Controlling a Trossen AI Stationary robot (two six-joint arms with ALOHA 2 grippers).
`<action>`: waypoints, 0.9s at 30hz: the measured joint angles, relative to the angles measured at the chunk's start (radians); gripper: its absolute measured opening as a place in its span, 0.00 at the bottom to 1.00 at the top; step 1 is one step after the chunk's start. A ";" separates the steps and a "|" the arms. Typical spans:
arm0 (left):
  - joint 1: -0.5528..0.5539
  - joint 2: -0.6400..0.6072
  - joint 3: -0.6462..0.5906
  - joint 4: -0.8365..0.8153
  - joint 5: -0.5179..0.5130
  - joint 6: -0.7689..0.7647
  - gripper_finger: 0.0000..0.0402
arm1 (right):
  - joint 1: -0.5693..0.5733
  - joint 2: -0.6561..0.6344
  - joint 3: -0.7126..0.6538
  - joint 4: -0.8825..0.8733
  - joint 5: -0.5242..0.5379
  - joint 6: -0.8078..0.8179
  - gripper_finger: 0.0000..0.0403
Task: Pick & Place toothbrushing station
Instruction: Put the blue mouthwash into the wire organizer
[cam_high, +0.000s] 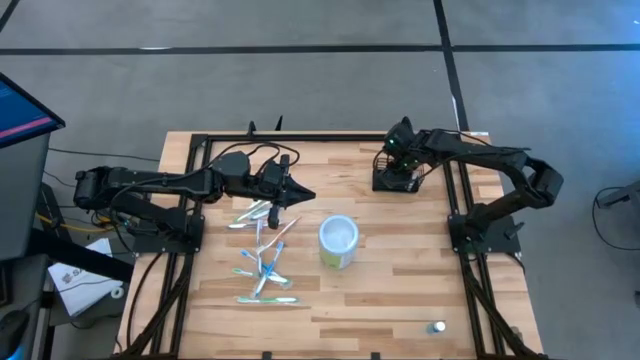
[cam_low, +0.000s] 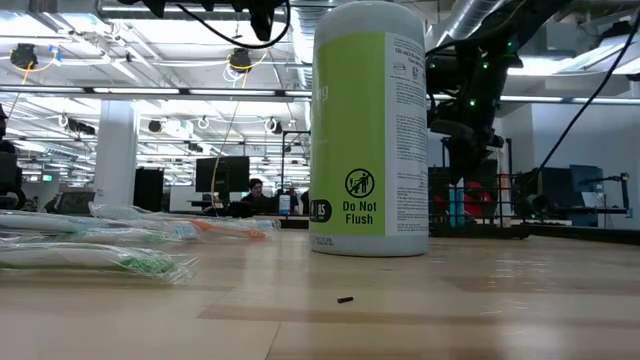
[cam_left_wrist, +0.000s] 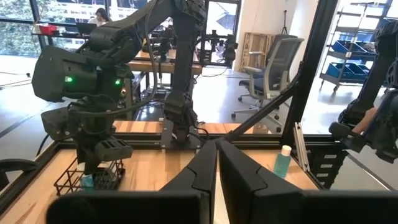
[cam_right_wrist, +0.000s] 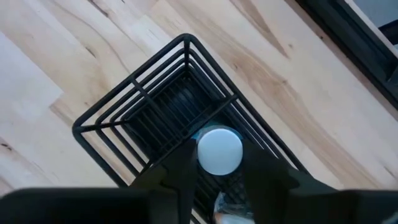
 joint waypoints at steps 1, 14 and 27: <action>0.000 0.000 0.000 0.000 0.000 0.000 0.03 | 0.000 0.000 0.000 -0.001 -0.001 0.000 0.26; 0.000 0.000 0.000 -0.004 0.000 0.000 0.03 | 0.000 -0.008 -0.001 -0.015 -0.022 -0.014 0.33; 0.000 0.000 0.000 -0.006 0.000 0.000 0.03 | 0.000 -0.147 0.015 -0.070 -0.021 -0.011 0.35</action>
